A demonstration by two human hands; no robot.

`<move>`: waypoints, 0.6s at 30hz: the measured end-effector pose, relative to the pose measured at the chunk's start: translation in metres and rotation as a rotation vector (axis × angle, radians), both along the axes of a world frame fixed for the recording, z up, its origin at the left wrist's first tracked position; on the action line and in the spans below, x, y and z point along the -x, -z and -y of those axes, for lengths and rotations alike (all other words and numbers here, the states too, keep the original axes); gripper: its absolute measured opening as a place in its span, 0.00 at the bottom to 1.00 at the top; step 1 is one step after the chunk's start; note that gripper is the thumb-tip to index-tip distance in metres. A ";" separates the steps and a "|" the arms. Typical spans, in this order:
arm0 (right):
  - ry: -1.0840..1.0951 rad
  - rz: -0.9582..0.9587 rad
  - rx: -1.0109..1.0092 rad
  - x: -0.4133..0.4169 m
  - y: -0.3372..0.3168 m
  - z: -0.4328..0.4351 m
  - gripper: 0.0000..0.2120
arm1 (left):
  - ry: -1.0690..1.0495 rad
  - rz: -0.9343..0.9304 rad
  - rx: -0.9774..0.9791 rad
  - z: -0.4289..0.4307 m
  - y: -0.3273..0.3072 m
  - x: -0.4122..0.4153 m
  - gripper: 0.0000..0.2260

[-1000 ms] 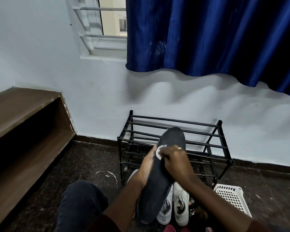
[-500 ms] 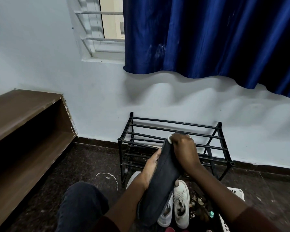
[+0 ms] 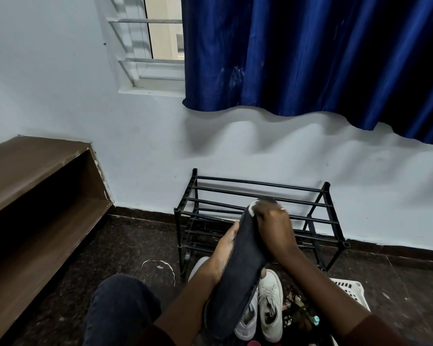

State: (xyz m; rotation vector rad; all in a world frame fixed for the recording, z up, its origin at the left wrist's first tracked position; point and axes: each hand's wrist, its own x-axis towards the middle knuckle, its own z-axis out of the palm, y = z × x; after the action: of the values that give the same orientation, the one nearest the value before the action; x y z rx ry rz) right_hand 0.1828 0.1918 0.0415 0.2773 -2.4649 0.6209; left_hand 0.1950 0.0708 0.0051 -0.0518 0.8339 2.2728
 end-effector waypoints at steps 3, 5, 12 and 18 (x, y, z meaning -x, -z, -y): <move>0.123 0.043 0.134 0.012 -0.002 -0.007 0.10 | 0.005 0.084 0.053 0.000 0.004 0.003 0.26; 0.087 0.037 0.116 0.007 0.001 0.000 0.10 | -0.006 0.075 0.059 -0.001 0.004 0.003 0.23; -0.073 -0.045 -0.104 -0.013 0.017 0.012 0.10 | 0.067 -0.073 -0.024 0.004 0.000 0.003 0.18; 0.144 -0.007 0.087 0.008 0.002 -0.007 0.12 | -0.009 0.052 0.113 -0.001 0.003 0.002 0.27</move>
State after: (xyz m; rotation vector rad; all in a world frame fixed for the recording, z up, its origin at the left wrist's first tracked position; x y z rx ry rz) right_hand 0.1745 0.1987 0.0390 0.0665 -2.4180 0.6619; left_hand 0.1929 0.0717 0.0020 -0.1665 0.9357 2.2210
